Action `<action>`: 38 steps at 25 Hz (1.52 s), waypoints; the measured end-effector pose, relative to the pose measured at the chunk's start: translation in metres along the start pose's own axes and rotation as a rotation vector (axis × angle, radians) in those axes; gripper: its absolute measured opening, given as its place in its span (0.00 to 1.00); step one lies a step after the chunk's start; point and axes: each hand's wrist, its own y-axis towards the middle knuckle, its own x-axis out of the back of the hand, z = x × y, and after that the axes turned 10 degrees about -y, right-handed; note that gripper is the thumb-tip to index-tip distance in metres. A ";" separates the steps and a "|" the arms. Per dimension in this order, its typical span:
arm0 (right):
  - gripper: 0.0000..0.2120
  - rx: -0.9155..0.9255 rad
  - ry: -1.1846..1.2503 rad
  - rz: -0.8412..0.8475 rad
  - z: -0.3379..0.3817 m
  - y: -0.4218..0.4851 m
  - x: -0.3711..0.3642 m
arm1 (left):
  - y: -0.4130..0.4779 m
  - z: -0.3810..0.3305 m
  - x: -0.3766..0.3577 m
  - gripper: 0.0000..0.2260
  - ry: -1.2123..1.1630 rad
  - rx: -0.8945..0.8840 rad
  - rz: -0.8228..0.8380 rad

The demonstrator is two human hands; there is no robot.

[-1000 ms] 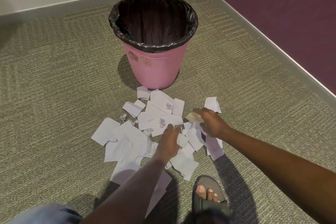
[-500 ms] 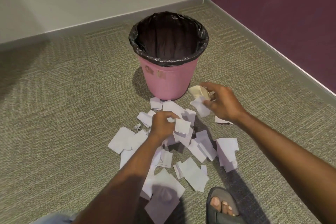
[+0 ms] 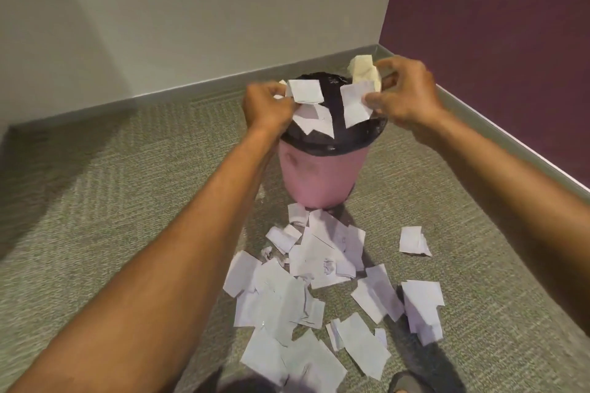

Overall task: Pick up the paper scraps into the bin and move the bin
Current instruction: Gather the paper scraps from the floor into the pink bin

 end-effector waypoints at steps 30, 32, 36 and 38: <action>0.41 0.400 -0.996 0.960 -0.170 -0.126 -0.150 | -0.158 0.261 0.081 0.52 1.097 0.374 0.759; 0.45 0.360 -1.013 0.975 -0.173 -0.124 -0.164 | -0.158 0.266 0.079 0.51 1.117 0.390 0.769; 0.53 0.283 -1.004 1.028 -0.181 -0.125 -0.193 | -0.154 0.270 0.076 0.47 1.163 0.380 0.743; 0.50 0.358 -1.041 1.021 -0.182 -0.133 -0.201 | -0.153 0.273 0.076 0.42 1.209 0.318 0.726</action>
